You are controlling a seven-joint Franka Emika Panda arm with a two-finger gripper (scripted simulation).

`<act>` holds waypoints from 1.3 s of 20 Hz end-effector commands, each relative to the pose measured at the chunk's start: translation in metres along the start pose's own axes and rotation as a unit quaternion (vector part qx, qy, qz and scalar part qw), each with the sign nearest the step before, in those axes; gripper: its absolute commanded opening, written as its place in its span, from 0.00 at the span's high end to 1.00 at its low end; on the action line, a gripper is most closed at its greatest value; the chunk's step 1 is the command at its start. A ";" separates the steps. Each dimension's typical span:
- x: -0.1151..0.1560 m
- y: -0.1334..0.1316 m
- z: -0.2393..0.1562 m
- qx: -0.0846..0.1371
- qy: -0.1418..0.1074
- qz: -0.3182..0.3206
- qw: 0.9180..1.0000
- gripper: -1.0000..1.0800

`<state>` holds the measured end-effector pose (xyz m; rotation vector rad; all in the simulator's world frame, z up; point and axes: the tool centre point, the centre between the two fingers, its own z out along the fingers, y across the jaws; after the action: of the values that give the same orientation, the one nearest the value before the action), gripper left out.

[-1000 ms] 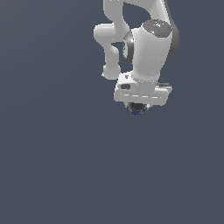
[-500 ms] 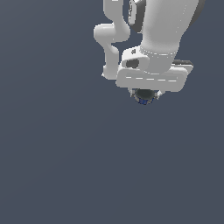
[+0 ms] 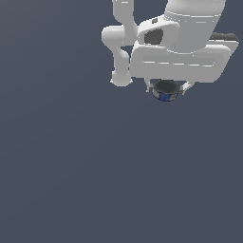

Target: Pick up the object and move it to a goal position.

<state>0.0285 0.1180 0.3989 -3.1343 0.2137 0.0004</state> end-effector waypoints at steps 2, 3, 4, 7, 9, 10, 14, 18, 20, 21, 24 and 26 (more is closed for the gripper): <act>0.006 -0.002 -0.021 0.000 0.000 0.000 1.000 1.00; 0.008 -0.003 -0.026 0.000 0.000 0.000 1.000 1.00; 0.009 -0.003 -0.031 0.000 0.000 0.000 1.000 1.00; 0.014 -0.005 -0.045 0.000 0.000 0.000 1.000 1.00; 0.017 -0.006 -0.053 0.000 0.000 0.000 1.000 1.00; 0.018 -0.007 -0.057 0.000 0.000 0.000 1.000 1.00; 0.023 -0.009 -0.072 0.000 0.000 0.000 1.000 1.00; 0.027 -0.010 -0.083 0.000 0.000 0.000 1.000 1.00; 0.029 -0.011 -0.087 0.000 0.000 0.000 1.000 1.00; 0.030 -0.011 -0.089 0.000 0.000 0.000 1.000 1.00; 0.031 -0.011 -0.093 0.000 0.000 0.000 1.000 1.00; 0.032 -0.012 -0.095 0.000 0.000 0.000 1.000 1.00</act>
<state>0.0614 0.1251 0.4916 -3.1344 0.2137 0.0015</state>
